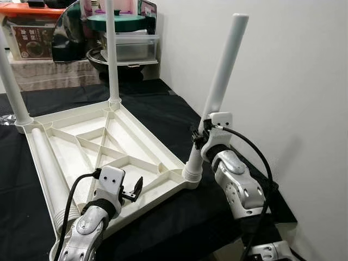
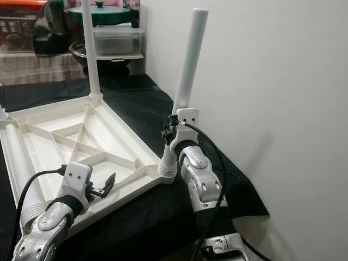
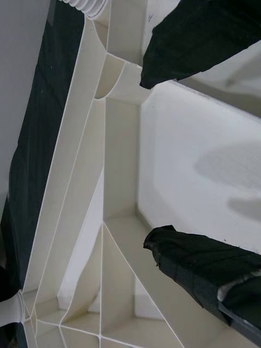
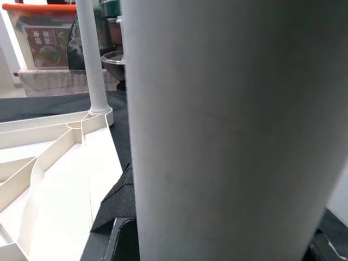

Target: Building children table

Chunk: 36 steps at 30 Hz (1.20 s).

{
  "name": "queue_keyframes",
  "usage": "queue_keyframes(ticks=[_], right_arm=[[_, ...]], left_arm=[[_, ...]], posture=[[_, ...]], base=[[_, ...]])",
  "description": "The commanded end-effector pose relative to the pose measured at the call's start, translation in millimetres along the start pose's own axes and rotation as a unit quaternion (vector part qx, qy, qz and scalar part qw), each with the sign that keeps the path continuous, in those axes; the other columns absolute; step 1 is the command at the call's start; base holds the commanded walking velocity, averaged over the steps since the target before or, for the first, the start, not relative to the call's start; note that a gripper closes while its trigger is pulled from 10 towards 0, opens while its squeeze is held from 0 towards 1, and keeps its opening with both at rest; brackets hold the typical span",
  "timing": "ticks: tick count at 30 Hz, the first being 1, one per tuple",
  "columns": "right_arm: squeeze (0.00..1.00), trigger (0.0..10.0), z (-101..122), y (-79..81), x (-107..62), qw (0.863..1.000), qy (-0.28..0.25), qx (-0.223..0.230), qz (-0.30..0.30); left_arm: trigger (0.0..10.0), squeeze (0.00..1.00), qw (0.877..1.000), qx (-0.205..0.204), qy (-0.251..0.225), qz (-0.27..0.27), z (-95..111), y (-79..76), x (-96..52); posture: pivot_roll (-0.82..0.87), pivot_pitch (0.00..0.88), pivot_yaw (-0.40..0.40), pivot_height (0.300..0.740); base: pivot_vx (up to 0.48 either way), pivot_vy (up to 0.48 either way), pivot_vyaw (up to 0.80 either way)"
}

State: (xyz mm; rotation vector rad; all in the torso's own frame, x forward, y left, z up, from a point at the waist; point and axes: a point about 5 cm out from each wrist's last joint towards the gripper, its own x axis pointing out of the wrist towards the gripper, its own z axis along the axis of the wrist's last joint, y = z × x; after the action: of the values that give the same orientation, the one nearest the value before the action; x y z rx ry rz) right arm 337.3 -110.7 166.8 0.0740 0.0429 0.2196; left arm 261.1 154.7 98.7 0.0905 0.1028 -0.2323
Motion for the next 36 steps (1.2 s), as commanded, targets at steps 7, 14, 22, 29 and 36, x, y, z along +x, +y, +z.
queue_keyframes(ticks=[7,14,22,29,36], right_arm=[[0.0,10.0,-62.1,-13.5,-15.2,0.99,0.137,0.009,-0.028],[0.0,10.0,-47.4,-8.9,-13.2,0.994,0.104,-0.001,-0.017],[0.0,10.0,-43.4,-7.9,-14.4,0.996,0.092,-0.001,-0.015],[0.0,10.0,-38.4,-6.8,-14.6,0.997,0.081,-0.006,-0.011],[0.0,10.0,-30.1,-2.8,-13.7,0.998,0.068,-0.017,-0.001]], left_arm=[[10.0,0.0,1.0,0.009,0.002,0.001,-0.5,3.9,1.1],[10.0,0.0,1.0,0.011,0.001,0.001,-0.2,4.7,2.1],[10.0,0.0,1.0,0.012,0.0,-0.001,0.0,5.2,2.8],[10.0,0.0,1.0,0.012,0.0,-0.001,0.4,5.3,3.0],[10.0,0.0,1.0,0.012,-0.001,-0.002,0.3,4.5,3.5]], posture=[[0.01,0.0,-0.081,0.74],[0.01,0.0,-0.077,0.74],[0.01,0.0,-0.074,0.74],[0.01,0.0,-0.075,0.74],[0.01,0.0,-0.076,0.74]], base=[[0.0,0.0,0.0],[0.0,0.0,0.0],[0.0,0.0,0.0],[0.0,0.0,0.0],[0.0,0.0,0.0]])
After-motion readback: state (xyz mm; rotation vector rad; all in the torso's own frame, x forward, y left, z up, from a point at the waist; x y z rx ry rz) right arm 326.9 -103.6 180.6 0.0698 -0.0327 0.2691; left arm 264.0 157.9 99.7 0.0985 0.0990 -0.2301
